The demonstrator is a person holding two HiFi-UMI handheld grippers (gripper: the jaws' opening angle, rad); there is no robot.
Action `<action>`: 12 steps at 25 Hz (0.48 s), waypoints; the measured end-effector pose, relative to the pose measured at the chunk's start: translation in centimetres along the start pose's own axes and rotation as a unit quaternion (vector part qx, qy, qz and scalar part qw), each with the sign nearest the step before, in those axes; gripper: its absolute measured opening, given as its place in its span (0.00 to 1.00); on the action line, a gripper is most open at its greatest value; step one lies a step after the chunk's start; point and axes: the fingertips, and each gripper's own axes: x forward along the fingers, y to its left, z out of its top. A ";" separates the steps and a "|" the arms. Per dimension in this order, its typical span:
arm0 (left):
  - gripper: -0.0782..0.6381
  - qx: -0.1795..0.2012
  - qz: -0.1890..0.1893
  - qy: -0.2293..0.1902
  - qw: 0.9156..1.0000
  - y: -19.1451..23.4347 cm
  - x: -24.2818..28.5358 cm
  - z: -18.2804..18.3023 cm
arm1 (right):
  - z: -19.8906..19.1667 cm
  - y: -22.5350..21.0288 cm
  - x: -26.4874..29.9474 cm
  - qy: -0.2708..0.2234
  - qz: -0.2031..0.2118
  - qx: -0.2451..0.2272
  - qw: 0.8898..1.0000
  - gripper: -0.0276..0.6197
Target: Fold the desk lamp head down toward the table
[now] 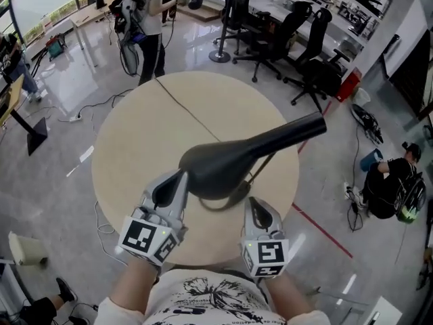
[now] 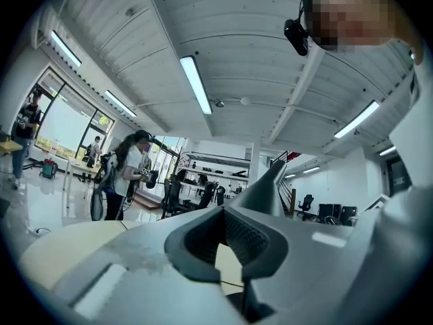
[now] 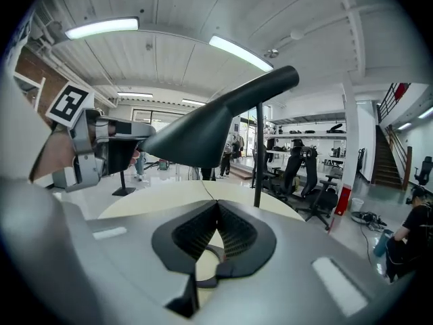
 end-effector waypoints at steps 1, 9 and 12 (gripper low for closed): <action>0.12 -0.002 -0.003 0.005 1.000 0.0 0.3 -0.6 | -0.1 -0.4 0.1 -0.001 -0.007 0.001 1.000 0.05; 0.12 -0.024 -0.029 0.023 0.999 -0.7 2.1 -4.7 | -2.7 -1.9 0.1 0.001 -0.034 0.015 0.999 0.06; 0.11 -0.020 -0.038 0.030 0.999 -1.0 2.4 -5.8 | -3.6 -2.0 -0.1 0.003 -0.044 0.021 0.999 0.05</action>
